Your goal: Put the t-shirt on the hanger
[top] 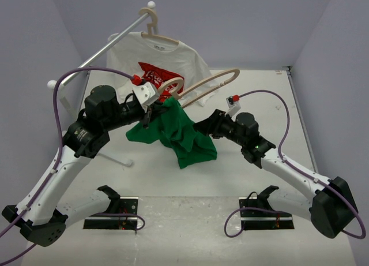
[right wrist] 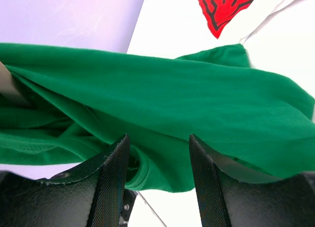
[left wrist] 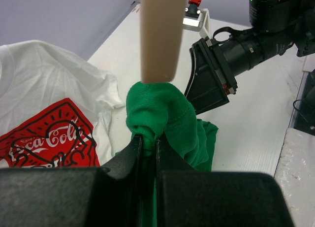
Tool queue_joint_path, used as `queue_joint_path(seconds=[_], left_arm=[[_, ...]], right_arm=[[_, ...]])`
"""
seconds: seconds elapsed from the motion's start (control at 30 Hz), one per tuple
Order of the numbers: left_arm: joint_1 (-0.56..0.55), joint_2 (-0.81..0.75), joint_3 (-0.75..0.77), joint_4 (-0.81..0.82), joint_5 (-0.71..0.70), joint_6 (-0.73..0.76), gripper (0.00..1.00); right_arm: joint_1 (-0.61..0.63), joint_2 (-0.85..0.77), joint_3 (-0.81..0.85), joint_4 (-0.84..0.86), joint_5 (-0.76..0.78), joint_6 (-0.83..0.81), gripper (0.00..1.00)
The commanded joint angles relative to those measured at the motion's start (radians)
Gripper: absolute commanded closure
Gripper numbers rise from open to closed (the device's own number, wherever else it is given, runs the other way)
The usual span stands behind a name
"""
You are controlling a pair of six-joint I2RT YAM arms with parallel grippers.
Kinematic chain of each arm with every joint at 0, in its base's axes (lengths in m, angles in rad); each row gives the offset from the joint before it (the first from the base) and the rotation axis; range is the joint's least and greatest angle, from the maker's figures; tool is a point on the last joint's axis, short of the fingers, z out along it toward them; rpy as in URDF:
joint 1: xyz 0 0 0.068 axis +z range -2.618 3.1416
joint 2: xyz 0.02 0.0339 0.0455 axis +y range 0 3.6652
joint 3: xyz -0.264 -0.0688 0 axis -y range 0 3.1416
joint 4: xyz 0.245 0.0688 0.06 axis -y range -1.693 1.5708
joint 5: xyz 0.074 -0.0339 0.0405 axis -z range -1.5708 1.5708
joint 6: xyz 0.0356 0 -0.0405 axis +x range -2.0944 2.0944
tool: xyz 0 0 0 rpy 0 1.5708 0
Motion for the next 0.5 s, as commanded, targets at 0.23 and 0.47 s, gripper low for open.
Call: queue_joint_path(seconds=[0.23,0.47], left_arm=[[-0.002,-0.006,-0.014,0.090,0.006,-0.010,1.00],[-0.002,0.009,-0.022,0.104,0.024,-0.020,1.00]], right_arm=[[0.008,-0.036,-0.052,0.119,-0.123,0.004,0.47],[0.016,-0.078,-0.074,0.121,-0.129,-0.002,0.47]])
